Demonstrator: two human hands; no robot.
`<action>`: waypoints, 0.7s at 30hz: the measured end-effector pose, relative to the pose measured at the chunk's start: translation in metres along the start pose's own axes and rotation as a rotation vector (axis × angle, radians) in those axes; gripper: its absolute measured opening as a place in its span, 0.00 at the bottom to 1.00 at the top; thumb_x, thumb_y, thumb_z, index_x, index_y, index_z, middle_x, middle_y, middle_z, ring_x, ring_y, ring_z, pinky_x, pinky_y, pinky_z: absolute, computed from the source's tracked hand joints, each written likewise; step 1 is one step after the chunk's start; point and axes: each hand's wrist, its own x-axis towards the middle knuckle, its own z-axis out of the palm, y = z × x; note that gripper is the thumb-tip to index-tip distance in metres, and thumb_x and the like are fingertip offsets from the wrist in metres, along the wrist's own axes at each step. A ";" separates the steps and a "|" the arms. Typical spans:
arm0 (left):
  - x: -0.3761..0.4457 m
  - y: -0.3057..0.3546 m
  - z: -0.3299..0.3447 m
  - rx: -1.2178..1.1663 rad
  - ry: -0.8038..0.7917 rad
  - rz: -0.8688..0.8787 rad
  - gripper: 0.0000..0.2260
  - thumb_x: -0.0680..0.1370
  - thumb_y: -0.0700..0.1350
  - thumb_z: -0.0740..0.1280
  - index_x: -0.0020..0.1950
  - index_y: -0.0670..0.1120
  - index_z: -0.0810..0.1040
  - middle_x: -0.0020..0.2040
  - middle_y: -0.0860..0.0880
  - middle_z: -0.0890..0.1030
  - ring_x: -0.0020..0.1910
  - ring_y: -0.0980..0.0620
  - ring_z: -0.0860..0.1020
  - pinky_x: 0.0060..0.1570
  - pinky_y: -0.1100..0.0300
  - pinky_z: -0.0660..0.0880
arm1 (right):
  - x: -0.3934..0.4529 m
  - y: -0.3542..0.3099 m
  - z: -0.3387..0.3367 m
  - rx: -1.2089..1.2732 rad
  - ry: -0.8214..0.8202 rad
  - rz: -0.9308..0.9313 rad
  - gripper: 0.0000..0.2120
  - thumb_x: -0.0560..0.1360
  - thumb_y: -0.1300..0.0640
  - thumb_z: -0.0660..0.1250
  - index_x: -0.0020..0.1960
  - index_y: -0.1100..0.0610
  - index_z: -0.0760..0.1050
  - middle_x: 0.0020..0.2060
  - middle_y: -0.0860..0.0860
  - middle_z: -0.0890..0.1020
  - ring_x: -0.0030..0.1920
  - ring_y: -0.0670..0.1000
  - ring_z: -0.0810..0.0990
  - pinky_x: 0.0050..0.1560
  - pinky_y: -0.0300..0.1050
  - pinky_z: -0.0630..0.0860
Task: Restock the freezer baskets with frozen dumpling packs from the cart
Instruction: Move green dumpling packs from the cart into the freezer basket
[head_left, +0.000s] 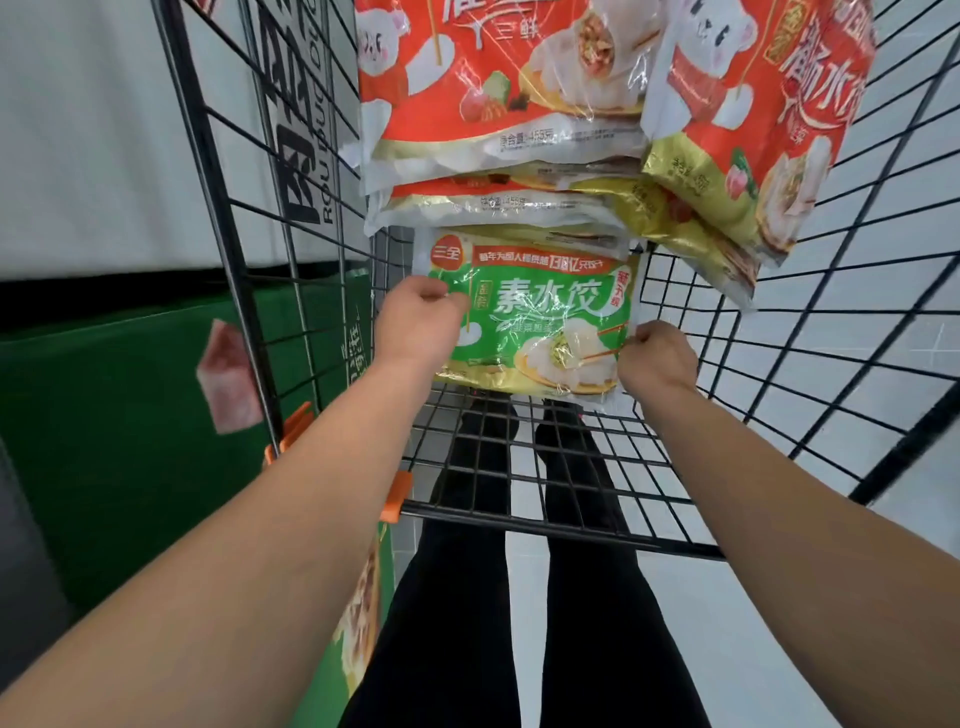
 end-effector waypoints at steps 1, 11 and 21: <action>0.002 0.000 0.001 -0.005 0.009 -0.012 0.16 0.76 0.45 0.68 0.63 0.45 0.77 0.56 0.48 0.81 0.50 0.45 0.84 0.58 0.47 0.79 | 0.000 0.003 -0.003 -0.006 -0.003 0.015 0.12 0.79 0.63 0.59 0.58 0.65 0.77 0.54 0.61 0.80 0.58 0.62 0.78 0.50 0.46 0.71; 0.032 -0.004 0.018 0.129 0.029 -0.055 0.13 0.79 0.39 0.64 0.63 0.43 0.77 0.56 0.45 0.80 0.56 0.42 0.79 0.59 0.48 0.78 | 0.019 0.012 -0.002 0.336 0.091 0.227 0.14 0.79 0.56 0.60 0.61 0.56 0.77 0.57 0.54 0.82 0.55 0.57 0.80 0.57 0.51 0.79; 0.031 -0.006 0.016 0.075 0.088 -0.028 0.05 0.78 0.41 0.67 0.42 0.48 0.78 0.43 0.48 0.81 0.42 0.47 0.77 0.46 0.57 0.77 | 0.016 0.011 -0.005 0.385 0.124 0.227 0.10 0.80 0.56 0.62 0.57 0.55 0.80 0.48 0.51 0.81 0.46 0.52 0.79 0.44 0.39 0.72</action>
